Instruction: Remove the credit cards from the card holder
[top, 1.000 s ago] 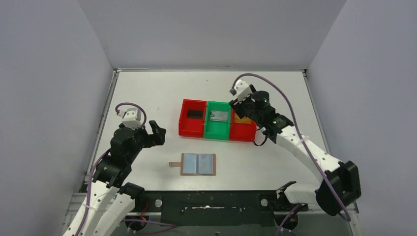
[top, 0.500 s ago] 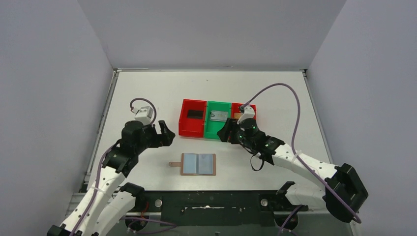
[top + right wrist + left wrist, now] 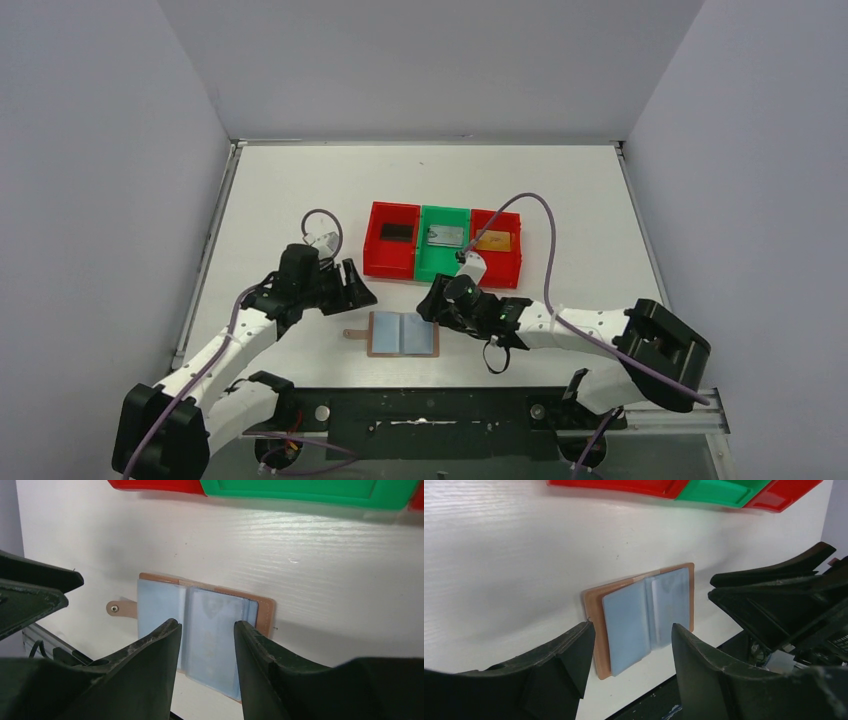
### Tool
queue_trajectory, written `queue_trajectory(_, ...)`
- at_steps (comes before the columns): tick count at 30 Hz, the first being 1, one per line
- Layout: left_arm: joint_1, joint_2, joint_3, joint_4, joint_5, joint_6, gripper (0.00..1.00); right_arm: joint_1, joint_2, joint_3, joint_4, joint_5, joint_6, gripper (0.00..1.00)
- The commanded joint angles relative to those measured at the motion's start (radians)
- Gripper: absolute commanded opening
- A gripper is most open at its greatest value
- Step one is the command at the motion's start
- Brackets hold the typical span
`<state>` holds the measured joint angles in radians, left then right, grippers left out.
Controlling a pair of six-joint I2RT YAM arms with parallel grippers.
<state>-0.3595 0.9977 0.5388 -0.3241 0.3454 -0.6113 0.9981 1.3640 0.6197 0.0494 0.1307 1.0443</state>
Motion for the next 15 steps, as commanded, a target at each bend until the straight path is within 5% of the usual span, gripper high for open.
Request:
queue_trajectory(1,-0.037,0.001,0.001,0.081,0.032,-0.038,0.57,0.016,0.030,0.005,0.083,0.019,0.071,0.44)
queue_trajectory(15,-0.154,0.054,-0.035,0.095,-0.097,-0.096,0.58,0.056,0.102,-0.003,0.065,-0.003,0.126,0.43)
